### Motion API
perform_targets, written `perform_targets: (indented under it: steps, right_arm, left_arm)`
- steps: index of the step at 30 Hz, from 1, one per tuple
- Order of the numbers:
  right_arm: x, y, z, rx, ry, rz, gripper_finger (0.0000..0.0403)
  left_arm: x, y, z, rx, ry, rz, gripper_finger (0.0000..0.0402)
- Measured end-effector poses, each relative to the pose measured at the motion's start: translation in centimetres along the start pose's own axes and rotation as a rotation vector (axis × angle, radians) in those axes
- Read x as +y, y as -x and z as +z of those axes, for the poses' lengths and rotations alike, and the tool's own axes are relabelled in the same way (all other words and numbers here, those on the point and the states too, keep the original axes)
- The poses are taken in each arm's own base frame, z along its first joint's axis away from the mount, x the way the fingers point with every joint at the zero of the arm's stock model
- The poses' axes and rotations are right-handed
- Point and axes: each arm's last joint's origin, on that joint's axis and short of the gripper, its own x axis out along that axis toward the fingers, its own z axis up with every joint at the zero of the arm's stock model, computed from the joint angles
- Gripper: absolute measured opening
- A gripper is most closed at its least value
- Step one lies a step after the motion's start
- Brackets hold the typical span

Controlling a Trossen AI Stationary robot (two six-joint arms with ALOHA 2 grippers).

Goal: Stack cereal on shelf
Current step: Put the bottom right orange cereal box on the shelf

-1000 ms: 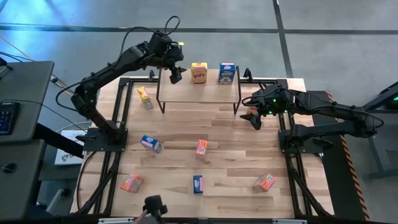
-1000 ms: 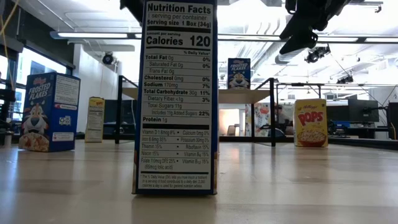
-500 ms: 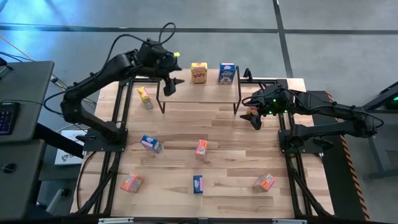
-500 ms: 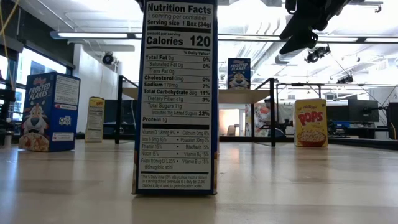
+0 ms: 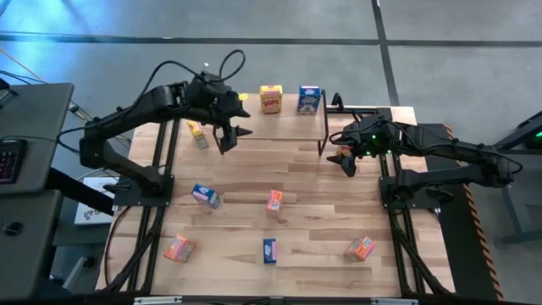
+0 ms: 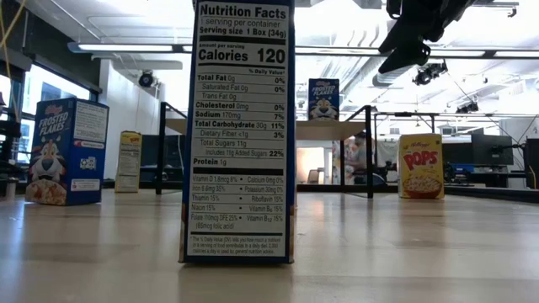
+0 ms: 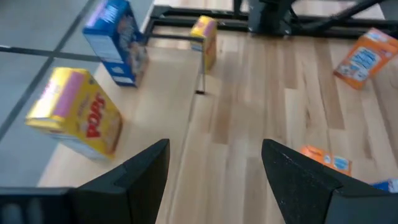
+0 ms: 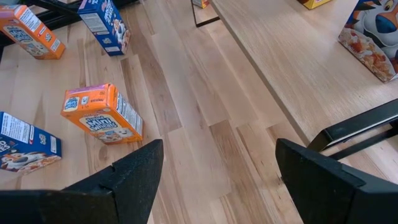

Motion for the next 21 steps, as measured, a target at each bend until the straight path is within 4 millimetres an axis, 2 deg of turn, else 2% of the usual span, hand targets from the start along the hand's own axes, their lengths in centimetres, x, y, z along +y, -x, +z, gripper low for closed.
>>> perform_targets:
  steps: [4,11,21]
  right_arm:
    - [0.0,0.0,0.0,0.000,0.000,0.000,0.0302]
    - [0.0,0.0,0.0,0.000,0.000,0.000,0.0302]
    - [0.0,0.0,0.0,0.000,0.000,0.000,0.0302]
  left_arm:
    - [-1.0,-0.1,-0.3,0.050,0.022,0.000,0.0246]
    - [-2.1,0.0,-0.9,0.134,0.056,0.102,0.0246]
    - [-3.5,0.0,-1.1,0.154,0.072,0.081,0.0246]
